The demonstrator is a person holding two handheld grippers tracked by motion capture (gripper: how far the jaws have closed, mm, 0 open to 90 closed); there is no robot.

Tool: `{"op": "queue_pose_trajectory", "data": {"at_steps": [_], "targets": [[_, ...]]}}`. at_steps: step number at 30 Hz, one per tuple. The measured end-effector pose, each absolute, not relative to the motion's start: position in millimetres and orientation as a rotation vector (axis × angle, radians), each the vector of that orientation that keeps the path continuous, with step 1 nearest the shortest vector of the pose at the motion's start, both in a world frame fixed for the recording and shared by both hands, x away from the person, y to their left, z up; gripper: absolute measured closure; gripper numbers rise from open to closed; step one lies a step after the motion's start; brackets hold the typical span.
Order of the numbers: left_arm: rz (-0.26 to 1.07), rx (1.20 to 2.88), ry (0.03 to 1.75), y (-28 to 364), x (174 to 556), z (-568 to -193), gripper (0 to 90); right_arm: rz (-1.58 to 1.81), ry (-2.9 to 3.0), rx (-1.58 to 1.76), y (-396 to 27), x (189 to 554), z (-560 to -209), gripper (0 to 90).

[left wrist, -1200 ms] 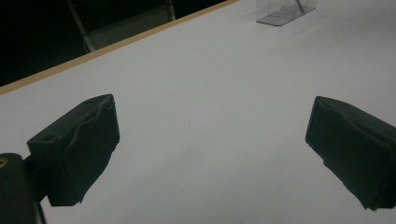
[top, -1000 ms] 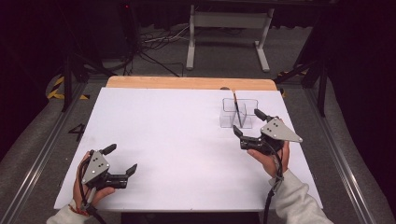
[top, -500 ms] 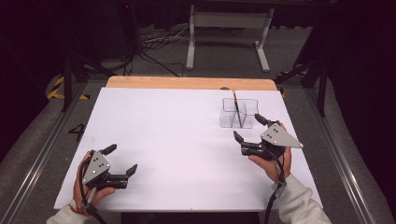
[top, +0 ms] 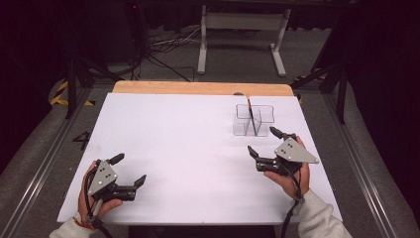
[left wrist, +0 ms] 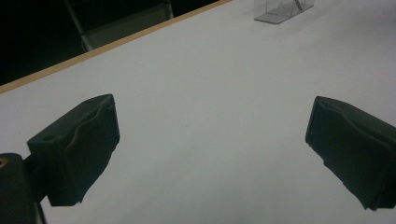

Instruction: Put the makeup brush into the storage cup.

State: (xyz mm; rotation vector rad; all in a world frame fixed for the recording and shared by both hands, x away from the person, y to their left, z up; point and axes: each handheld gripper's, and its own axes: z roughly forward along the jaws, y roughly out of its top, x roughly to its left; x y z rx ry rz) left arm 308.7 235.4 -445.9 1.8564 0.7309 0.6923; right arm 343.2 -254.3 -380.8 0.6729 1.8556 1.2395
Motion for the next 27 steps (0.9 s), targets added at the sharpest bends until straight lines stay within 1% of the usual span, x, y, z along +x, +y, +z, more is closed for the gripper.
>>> {"op": "queue_pose_trajectory", "data": {"at_steps": [20,27], "targets": [[0.686,1.86,0.727,235,309,-446,3.6,1.233,1.888,0.644,-266,332,-401,10.9],[0.686,1.862,0.72,235,308,-446,3.6,1.203,1.917,0.651,-268,327,-409,8.8]]}}
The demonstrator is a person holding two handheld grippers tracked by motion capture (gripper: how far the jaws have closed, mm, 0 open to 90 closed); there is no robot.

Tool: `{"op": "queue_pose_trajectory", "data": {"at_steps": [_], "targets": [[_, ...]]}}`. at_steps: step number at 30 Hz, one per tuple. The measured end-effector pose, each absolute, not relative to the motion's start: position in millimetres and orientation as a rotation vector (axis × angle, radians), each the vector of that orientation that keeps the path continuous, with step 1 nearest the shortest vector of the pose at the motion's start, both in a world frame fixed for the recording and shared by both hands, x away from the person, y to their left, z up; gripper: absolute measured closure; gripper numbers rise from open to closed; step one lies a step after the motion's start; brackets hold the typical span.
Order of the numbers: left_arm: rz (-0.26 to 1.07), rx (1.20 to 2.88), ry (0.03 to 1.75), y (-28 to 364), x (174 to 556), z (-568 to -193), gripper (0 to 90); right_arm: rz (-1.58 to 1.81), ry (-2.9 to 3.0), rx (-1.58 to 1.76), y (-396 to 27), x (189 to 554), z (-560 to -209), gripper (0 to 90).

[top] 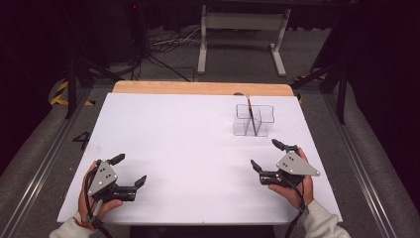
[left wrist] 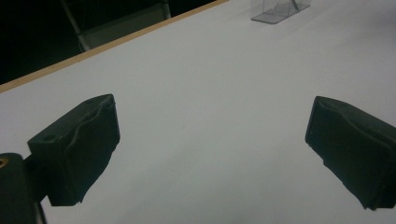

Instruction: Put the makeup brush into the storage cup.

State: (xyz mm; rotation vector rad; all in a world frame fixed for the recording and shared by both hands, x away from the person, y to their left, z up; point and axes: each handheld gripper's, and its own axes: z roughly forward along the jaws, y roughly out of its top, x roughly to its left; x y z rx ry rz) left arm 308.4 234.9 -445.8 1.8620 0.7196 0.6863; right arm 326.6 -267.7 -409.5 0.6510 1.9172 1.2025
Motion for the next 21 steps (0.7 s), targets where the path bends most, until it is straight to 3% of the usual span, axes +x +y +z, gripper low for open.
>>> {"op": "queue_pose_trajectory", "data": {"at_steps": [21], "targets": [[0.674,1.857,0.712,234,310,-446,3.6,1.134,1.951,0.697,-282,312,-427,6.9]]}}
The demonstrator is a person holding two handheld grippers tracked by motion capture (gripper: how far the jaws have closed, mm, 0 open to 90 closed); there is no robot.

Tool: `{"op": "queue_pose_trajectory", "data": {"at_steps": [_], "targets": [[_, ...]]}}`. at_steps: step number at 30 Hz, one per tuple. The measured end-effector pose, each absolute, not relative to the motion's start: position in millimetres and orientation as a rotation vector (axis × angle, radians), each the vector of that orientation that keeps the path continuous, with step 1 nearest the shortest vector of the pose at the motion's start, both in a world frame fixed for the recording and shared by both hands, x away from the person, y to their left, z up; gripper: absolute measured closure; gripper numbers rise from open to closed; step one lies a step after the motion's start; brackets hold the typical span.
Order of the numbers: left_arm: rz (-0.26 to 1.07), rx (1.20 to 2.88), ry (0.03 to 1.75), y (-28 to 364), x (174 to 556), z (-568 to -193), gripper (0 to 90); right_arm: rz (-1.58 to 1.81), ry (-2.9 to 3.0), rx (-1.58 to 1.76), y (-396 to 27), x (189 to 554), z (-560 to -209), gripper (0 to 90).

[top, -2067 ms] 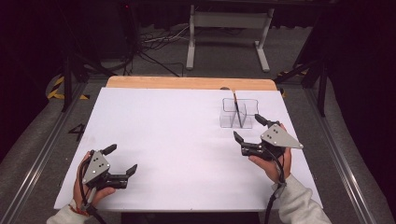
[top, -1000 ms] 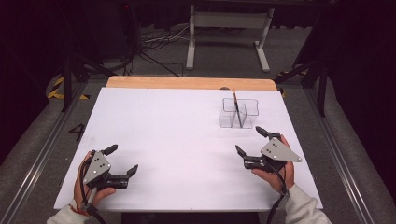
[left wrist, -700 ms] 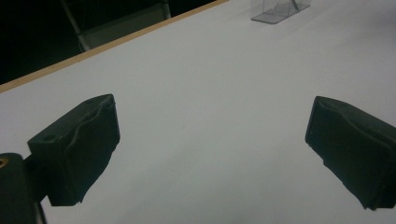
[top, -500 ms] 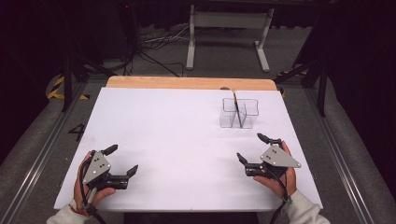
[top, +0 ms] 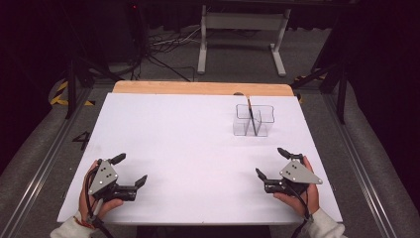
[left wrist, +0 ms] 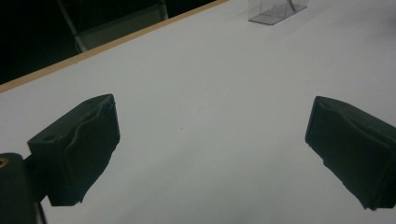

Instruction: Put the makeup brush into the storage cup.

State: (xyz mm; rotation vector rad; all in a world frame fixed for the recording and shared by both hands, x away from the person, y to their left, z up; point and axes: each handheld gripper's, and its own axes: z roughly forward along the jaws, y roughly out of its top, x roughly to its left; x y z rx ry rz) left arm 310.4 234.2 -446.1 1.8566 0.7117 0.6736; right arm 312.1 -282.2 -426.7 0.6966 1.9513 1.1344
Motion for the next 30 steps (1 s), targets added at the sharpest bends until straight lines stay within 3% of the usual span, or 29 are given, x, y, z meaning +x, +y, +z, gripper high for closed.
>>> {"op": "queue_pose_trajectory", "data": {"at_steps": [30], "targets": [[0.67,1.872,0.685,228,313,-445,3.6,1.145,1.953,0.763,-303,298,-440,4.9]]}}
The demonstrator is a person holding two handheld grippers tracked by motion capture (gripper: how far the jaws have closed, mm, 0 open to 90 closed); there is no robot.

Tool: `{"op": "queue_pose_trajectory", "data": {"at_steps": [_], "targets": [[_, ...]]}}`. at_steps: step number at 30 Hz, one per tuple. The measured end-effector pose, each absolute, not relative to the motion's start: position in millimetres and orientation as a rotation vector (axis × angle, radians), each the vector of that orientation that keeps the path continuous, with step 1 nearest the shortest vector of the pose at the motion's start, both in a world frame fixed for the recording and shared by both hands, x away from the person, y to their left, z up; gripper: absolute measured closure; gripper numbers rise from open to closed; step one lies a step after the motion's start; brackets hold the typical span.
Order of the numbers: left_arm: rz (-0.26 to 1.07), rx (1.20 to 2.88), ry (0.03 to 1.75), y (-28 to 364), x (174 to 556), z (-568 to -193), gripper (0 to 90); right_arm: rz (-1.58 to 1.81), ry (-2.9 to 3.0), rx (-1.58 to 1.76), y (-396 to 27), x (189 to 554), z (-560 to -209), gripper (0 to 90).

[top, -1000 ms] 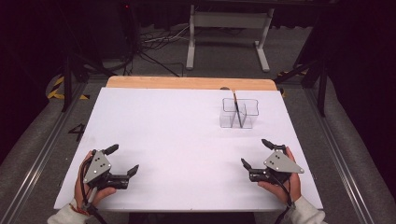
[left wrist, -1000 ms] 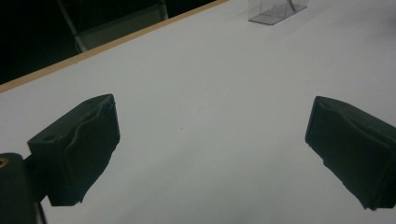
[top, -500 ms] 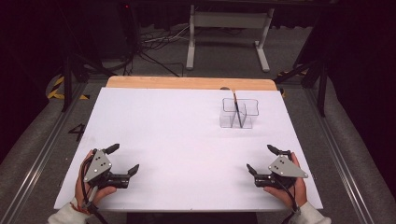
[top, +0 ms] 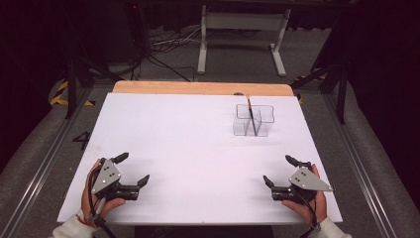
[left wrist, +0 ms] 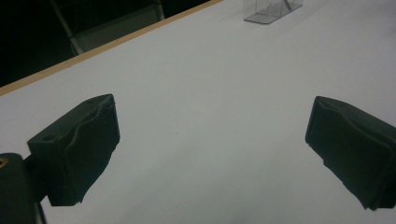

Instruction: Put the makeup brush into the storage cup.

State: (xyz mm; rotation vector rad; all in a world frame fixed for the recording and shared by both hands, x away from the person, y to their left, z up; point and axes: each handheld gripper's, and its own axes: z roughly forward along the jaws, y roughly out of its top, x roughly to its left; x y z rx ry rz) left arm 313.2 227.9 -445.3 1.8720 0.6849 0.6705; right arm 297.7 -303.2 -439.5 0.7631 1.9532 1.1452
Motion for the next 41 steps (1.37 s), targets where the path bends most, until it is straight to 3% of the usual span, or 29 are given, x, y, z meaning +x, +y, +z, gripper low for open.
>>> {"op": "queue_pose_trajectory", "data": {"at_steps": [41], "targets": [[0.658,1.883,0.69,221.5,319.3,-446.9,3.7,1.186,1.94,0.832,-308.0,294.0,-438.1,6.2]]}}
